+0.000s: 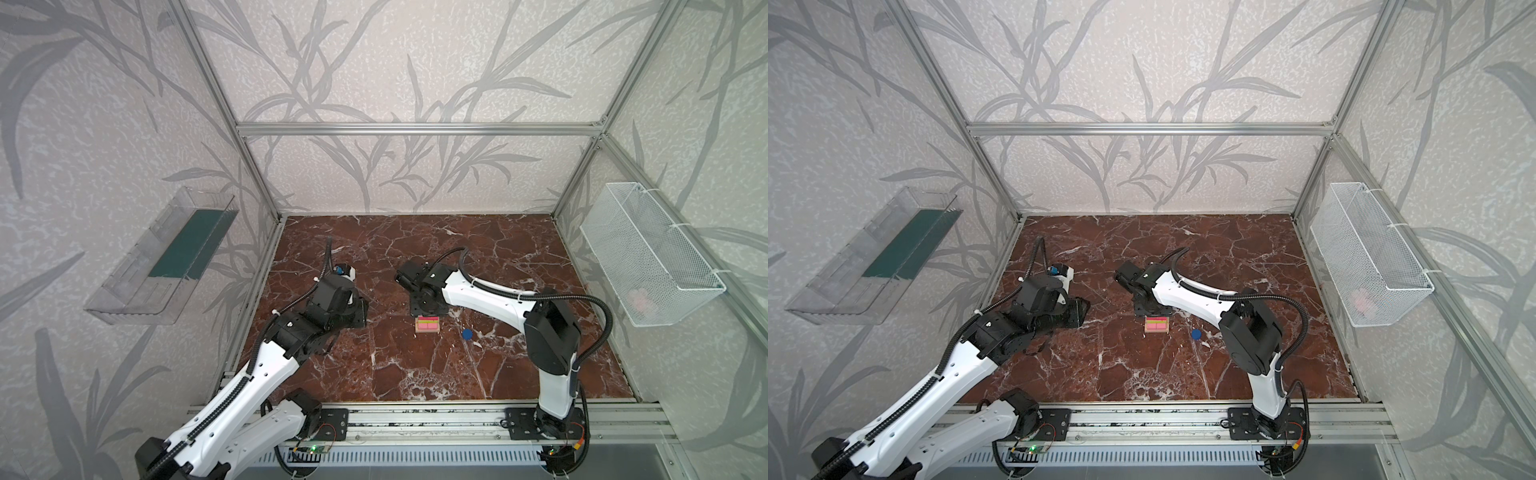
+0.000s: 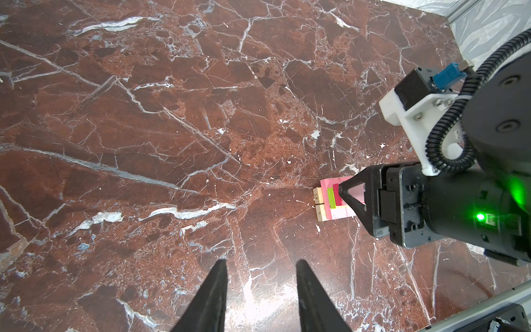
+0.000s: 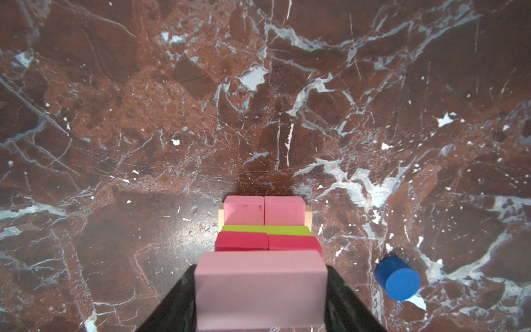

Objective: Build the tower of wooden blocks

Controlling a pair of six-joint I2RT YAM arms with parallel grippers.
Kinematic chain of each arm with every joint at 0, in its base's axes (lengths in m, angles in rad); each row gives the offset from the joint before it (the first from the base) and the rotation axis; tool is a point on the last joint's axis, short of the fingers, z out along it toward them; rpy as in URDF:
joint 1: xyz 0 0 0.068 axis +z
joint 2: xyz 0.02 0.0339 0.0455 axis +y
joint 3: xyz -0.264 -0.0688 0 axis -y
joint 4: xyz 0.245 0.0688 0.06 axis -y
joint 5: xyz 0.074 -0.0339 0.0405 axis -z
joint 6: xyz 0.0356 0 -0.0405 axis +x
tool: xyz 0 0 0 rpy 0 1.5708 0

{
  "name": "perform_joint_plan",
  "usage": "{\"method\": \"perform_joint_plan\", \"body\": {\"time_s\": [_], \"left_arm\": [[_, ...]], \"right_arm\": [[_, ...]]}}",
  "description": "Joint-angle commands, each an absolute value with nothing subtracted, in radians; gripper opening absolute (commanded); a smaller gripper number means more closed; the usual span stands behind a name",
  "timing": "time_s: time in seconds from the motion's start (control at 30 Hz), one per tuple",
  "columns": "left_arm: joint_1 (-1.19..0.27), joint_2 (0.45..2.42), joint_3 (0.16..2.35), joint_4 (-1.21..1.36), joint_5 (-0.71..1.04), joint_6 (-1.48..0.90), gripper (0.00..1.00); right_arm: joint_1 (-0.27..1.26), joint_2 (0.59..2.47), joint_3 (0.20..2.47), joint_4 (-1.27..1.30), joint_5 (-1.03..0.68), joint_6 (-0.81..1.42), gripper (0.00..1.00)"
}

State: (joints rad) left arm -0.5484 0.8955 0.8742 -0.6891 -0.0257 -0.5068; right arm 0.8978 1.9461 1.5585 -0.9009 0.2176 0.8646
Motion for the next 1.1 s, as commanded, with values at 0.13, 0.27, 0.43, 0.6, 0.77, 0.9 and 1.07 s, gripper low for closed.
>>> {"method": "perform_joint_plan", "body": {"time_s": [0.13,0.27,0.43,0.6,0.77,0.9,1.07], "left_arm": [[-0.541,0.893,0.86,-0.714,-0.038,-0.495,0.39],[-0.541,0.893,0.859,-0.714,-0.038,-0.495,0.39],[-0.541,0.893,0.859,-0.714,-0.038,-0.495,0.39],[-0.54,0.892,0.859,-0.714,-0.038,-0.495,0.39],[-0.54,0.892,0.859,-0.712,-0.038,-0.495,0.39],[-0.54,0.893,0.858,-0.712,-0.037,-0.495,0.39],[-0.54,0.893,0.858,-0.712,-0.037,-0.495,0.39]], "right_arm": [[0.904,1.962,1.594,-0.936,0.241,0.873,0.58],[0.904,1.964,1.594,-0.94,0.244,0.873,0.58],[0.904,1.964,1.595,-0.942,0.245,0.874,0.6],[0.904,1.965,1.597,-0.942,0.244,0.874,0.61],[0.903,1.969,1.601,-0.942,0.241,0.873,0.65],[0.904,1.97,1.603,-0.945,0.24,0.873,0.66],[0.904,1.968,1.602,-0.95,0.244,0.874,0.66]]}}
